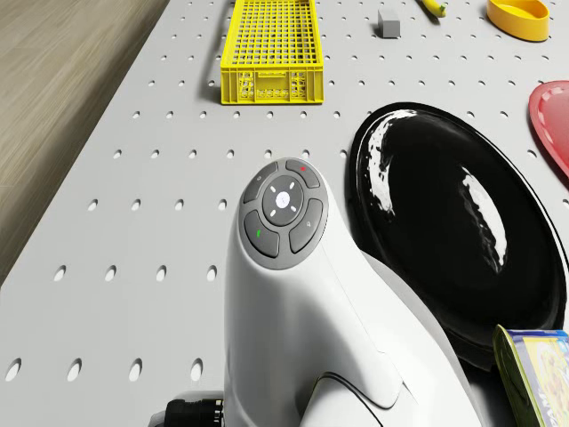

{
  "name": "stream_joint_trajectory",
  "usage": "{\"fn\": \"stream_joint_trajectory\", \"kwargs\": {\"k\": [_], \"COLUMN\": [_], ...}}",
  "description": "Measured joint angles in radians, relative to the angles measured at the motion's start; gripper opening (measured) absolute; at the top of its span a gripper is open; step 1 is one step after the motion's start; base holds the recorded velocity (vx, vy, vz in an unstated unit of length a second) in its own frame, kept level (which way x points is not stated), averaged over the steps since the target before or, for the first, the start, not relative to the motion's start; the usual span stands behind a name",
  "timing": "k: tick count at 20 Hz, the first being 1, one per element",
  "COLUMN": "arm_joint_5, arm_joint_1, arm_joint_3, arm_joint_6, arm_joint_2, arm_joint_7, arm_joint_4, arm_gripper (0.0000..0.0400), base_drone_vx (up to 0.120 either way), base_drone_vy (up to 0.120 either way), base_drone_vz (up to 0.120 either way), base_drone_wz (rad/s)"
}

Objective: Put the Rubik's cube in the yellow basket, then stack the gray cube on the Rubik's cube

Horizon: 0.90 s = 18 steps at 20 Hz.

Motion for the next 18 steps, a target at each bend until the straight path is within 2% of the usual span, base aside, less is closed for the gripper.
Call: {"fn": "stream_joint_trajectory", "kwargs": {"k": [3,18], "arm_joint_5": [0.006,-0.109], "arm_joint_1": [-0.004,0.012], "arm_joint_3": [0.003,-0.140], "arm_joint_6": [0.012,0.138], "arm_joint_2": [-0.013,-0.102], "arm_joint_7": [0.004,-0.008], "arm_joint_4": [0.001,0.016], "arm_gripper": [0.0400,0.0400], "base_drone_vx": [0.000,0.000], "base_drone_vy": [0.000,0.000], "base_drone_vz": [-0.107,0.000], "base_drone_wz": [0.000,0.000]}}
